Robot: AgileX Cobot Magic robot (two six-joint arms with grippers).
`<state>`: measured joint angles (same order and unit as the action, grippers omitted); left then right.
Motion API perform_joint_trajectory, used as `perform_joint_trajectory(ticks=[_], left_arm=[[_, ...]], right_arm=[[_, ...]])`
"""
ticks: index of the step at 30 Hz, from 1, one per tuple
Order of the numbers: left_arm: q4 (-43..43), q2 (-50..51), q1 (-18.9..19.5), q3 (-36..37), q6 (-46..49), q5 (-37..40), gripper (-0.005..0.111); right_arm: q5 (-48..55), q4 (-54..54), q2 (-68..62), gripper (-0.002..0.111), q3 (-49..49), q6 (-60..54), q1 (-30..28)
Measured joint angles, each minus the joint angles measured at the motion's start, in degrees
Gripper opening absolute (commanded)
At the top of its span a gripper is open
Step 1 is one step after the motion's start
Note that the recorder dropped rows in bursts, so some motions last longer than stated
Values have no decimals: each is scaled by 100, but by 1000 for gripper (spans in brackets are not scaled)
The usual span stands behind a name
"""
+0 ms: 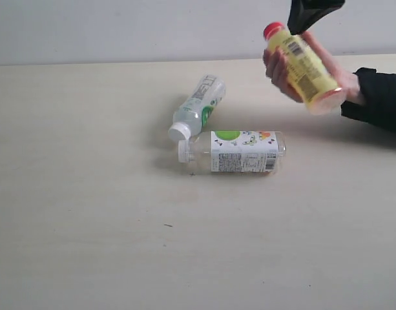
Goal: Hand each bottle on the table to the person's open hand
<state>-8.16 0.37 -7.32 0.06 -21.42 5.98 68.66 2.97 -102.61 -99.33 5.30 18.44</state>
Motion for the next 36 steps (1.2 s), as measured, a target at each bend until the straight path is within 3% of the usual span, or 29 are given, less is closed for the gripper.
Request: perform_joint_trajectory(ticks=[10, 15, 26, 36], left_arm=[[0, 0, 0, 0, 0, 0, 1], [0, 0, 0, 0, 0, 0, 1], [0, 0, 0, 0, 0, 0, 1], [0, 0, 0, 0, 0, 0, 1]], right_arm=[[-2099, 122, 4024, 0, 4023, -320, 19], [-2655, 158, 6264, 0, 5468, -446, 19], [-2637, 169, 9912, 0, 7148, -530, 19], [-2769, 264, 10232, 0, 7298, -530, 19]])
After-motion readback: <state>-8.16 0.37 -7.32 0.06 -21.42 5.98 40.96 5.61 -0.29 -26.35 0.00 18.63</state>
